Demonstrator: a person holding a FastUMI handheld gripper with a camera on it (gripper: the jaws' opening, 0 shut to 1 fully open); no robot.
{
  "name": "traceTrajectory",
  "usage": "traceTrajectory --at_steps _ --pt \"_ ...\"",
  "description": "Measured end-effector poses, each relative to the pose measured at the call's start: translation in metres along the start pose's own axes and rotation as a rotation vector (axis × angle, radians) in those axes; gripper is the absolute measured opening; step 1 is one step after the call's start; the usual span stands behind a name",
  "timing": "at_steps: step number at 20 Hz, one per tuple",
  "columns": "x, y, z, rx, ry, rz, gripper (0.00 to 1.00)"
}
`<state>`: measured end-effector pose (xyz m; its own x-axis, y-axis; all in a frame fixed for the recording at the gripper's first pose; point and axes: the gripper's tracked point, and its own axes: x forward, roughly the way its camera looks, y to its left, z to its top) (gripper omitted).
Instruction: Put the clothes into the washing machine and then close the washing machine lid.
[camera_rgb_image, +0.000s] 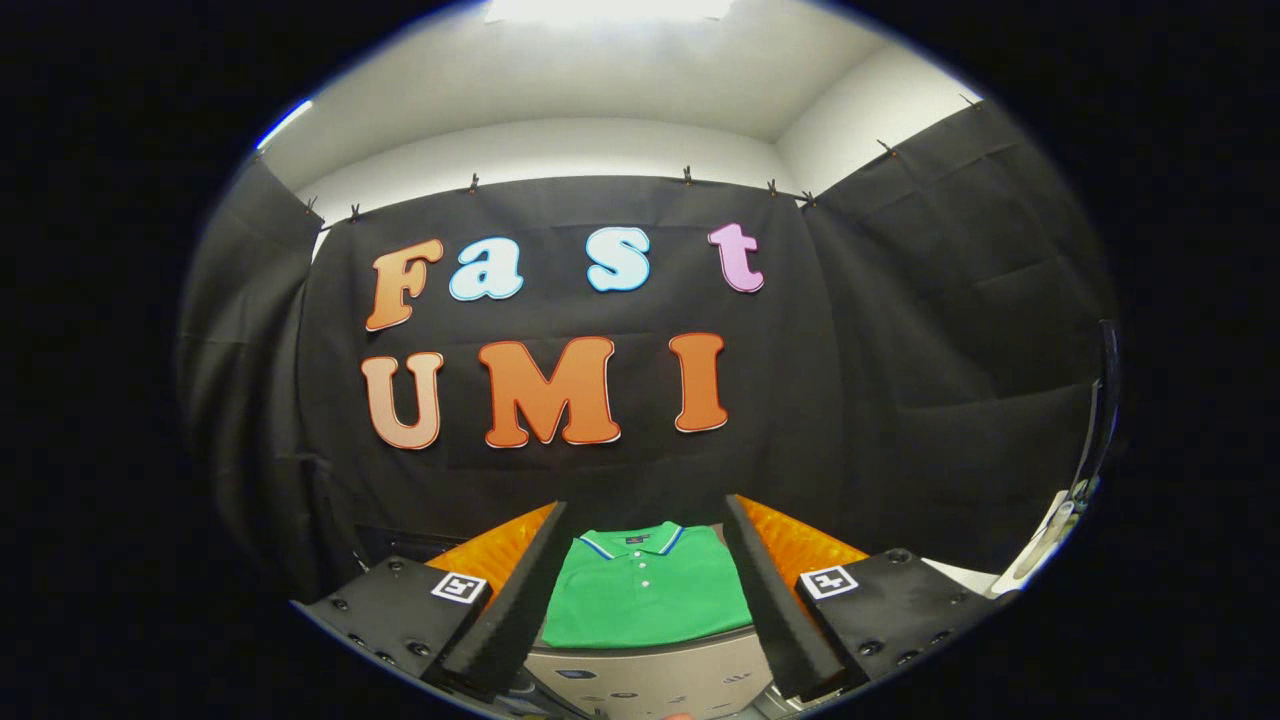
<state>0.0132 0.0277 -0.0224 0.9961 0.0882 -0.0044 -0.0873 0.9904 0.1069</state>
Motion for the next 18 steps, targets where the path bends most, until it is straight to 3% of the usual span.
traceTrajectory --at_steps 6,10,18 --pt "0.009 -0.012 -0.001 0.034 0.010 -0.028 0.97" --pt "0.020 -0.005 0.002 -0.001 0.012 0.004 0.97" --pt "0.124 0.004 -0.007 -0.010 0.154 0.078 0.98"
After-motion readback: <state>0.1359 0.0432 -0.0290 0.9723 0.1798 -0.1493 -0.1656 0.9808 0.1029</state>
